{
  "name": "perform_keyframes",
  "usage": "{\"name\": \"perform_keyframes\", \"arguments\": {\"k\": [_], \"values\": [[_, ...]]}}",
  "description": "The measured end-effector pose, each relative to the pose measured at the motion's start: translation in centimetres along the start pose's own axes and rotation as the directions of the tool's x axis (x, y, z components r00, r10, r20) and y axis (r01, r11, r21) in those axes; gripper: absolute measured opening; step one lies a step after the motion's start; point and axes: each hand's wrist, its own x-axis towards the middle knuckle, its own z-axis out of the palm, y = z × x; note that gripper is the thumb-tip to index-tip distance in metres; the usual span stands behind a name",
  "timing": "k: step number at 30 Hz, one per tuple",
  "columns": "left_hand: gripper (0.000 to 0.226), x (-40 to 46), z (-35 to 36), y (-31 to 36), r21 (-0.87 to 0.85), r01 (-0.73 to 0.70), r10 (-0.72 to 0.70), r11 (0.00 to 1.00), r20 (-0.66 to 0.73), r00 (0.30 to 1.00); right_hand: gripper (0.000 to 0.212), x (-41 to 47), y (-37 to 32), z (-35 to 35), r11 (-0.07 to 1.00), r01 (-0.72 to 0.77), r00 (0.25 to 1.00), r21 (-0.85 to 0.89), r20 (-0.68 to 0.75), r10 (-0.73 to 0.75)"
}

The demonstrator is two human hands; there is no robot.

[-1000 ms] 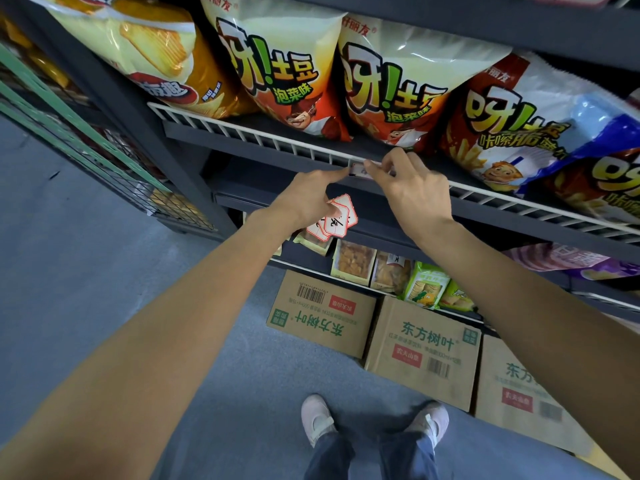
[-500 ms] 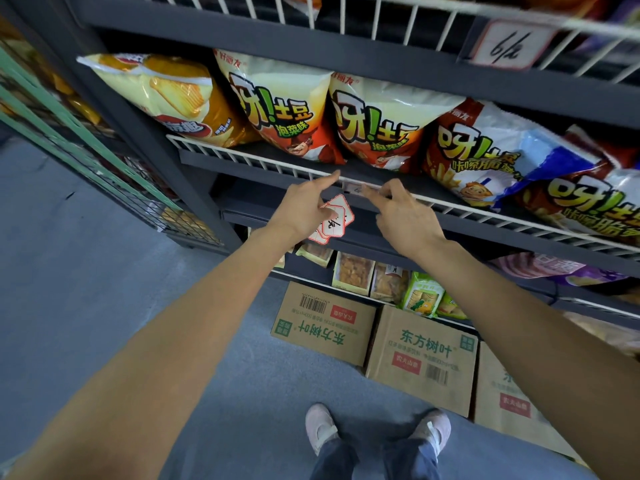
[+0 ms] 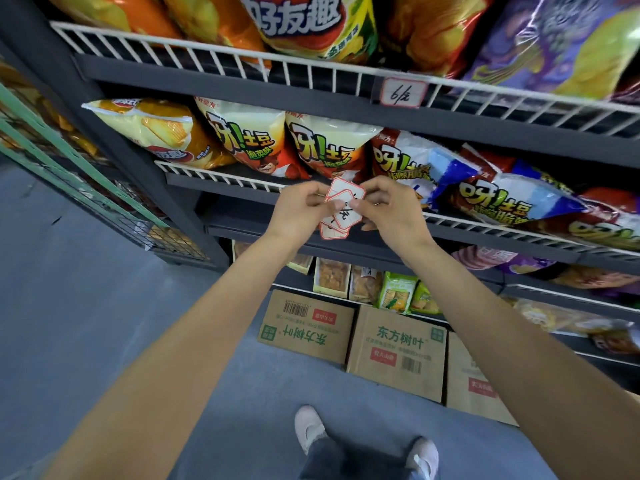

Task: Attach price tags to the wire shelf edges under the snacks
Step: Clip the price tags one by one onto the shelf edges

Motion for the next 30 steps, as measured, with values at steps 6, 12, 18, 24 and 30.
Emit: {"name": "perform_keyframes", "arguments": {"k": [6, 12, 18, 24, 30], "values": [[0.01, -4.8, 6.2, 7.6, -0.166, -0.07, 0.063, 0.984, -0.046, 0.997, 0.007, -5.3, -3.3, -8.7, 0.995, 0.081, 0.991, 0.055, -0.108, -0.075], [0.015, -11.8, 18.1, 15.5, -0.277, -0.186, 0.193, 0.943, -0.003, 0.981, 0.003, -14.1, -4.5, -23.3, 0.987, 0.155, 0.962, 0.041, -0.235, -0.141], [0.016, -20.7, 32.4, 22.1, -0.42, -0.275, 0.343, 0.865, 0.096, 0.934, 0.009, -24.0, -3.3, -39.6, 0.977, 0.21, 0.933, -0.026, -0.293, -0.208], [0.019, -26.1, 45.3, 30.2, -0.413, -0.371, 0.485, 0.832, 0.216, 0.848, 0.003, -31.4, -2.9, -54.0, 0.958, 0.262, 0.86, -0.117, -0.422, -0.286], [0.011, -26.9, 57.1, 38.9, -0.325, -0.478, 0.575, 0.816, 0.37, 0.73, 0.01, -34.6, -1.9, -67.9, 0.926, 0.27, 0.762, -0.264, -0.53, -0.373]]}}
